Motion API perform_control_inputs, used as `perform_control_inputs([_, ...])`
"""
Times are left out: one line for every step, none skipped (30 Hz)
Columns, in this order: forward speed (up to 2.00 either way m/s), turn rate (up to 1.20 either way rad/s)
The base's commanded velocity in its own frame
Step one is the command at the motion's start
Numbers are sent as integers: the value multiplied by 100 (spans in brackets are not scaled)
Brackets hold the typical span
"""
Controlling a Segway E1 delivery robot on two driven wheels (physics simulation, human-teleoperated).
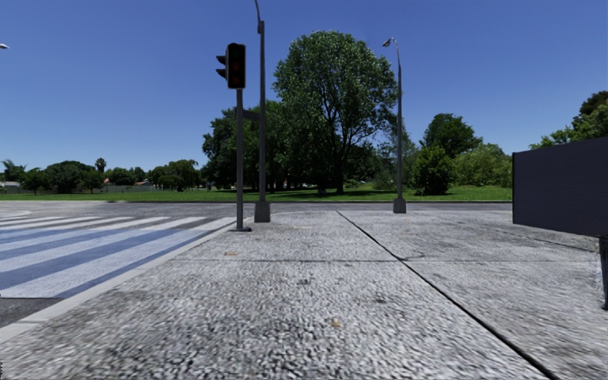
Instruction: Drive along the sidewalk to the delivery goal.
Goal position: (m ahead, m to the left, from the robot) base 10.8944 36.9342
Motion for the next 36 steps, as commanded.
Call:
perform_control_inputs([200,0])
perform_control_inputs([200,0])
perform_control_inputs([200,0])
perform_control_inputs([200,0])
perform_control_inputs([200,0])
perform_control_inputs([200,0])
perform_control_inputs([200,2])
perform_control_inputs([200,13])
perform_control_inputs([200,19])
perform_control_inputs([200,22])
perform_control_inputs([200,27])
perform_control_inputs([200,31])
perform_control_inputs([200,35])
perform_control_inputs([200,42])
perform_control_inputs([200,50])
perform_control_inputs([200,53])
perform_control_inputs([200,54])
perform_control_inputs([193,54])
perform_control_inputs([189,54])
perform_control_inputs([189,54])
perform_control_inputs([188,54])
perform_control_inputs([188,54])
perform_control_inputs([188,54])
perform_control_inputs([188,54])
perform_control_inputs([188,54])
perform_control_inputs([188,54])
perform_control_inputs([187,54])
perform_control_inputs([187,54])
perform_control_inputs([187,54])
perform_control_inputs([186,54])
perform_control_inputs([186,54])
perform_control_inputs([186,54])
perform_control_inputs([186,54])
perform_control_inputs([186,54])
perform_control_inputs([186,54])
perform_control_inputs([186,54])
